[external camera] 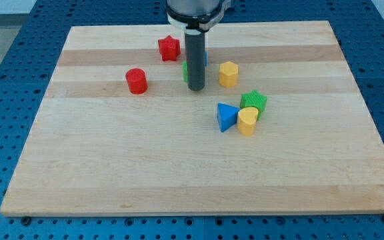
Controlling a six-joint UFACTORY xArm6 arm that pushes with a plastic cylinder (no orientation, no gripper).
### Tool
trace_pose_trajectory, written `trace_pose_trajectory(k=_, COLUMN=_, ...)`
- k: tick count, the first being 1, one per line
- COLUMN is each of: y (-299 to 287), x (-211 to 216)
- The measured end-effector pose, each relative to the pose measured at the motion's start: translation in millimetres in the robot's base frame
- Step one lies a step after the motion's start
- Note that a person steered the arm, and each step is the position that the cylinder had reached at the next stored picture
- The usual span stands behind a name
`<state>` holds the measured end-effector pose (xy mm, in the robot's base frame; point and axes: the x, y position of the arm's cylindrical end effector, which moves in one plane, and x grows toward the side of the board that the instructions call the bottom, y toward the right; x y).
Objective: Nudge blue cube a bit right
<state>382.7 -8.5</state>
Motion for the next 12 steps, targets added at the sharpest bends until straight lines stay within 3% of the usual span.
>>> trace_pose_trajectory(k=3, y=20, x=-27)
trace_pose_trajectory(k=8, y=-47, x=-49)
trace_pose_trajectory(k=12, y=-133, x=-74)
